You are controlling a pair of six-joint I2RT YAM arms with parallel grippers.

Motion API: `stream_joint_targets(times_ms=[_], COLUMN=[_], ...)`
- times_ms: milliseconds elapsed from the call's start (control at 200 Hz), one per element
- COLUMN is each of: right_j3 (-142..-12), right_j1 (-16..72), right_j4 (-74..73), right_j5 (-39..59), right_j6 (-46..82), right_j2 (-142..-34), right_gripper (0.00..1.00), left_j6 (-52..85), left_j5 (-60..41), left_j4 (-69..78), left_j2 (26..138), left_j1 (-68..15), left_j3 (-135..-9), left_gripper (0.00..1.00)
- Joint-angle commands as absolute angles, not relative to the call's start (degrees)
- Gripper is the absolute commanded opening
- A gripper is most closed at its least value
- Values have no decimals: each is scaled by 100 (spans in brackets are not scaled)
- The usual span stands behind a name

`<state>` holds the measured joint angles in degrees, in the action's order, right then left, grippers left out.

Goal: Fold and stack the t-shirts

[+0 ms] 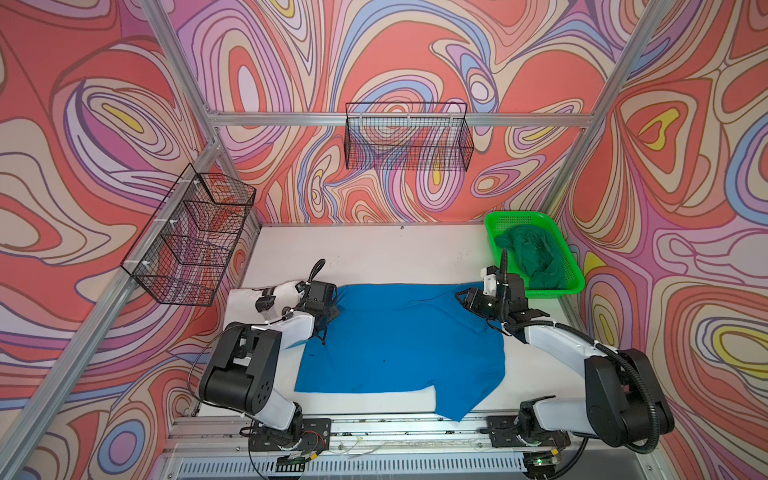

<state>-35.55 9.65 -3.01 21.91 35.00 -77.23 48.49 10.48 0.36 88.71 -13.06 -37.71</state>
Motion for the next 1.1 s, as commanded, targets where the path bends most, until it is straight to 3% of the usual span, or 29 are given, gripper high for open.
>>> stream_joint_targets(times_ms=[0, 100, 320, 681, 1097], right_j3=[-3493, -3467, -3463, -3431, -3410], right_j1=[943, 943, 947, 948, 941], right_j4=[-343, -352, -413, -348, -383], right_j5=[2211, 2212, 2241, 2237, 2254], right_j6=[3460, 3457, 3485, 3461, 3463], right_j2=[-7668, -7673, -7682, -7599, -7622], right_gripper=[45, 45, 44, 45, 44], left_j6=[4898, 4896, 4797, 4584, 4395], left_j5=[1088, 1222, 1368, 949, 976], left_j4=[-406, -870, -1419, -1439, -1371], left_j2=[8765, 8536, 8192, 9154, 9417], left_j1=[-1274, -1274, -1274, -1266, -1143], left_j3=[-3914, -4010, -4228, -4883, -4933], left_gripper=[40, 46, 50, 43, 37])
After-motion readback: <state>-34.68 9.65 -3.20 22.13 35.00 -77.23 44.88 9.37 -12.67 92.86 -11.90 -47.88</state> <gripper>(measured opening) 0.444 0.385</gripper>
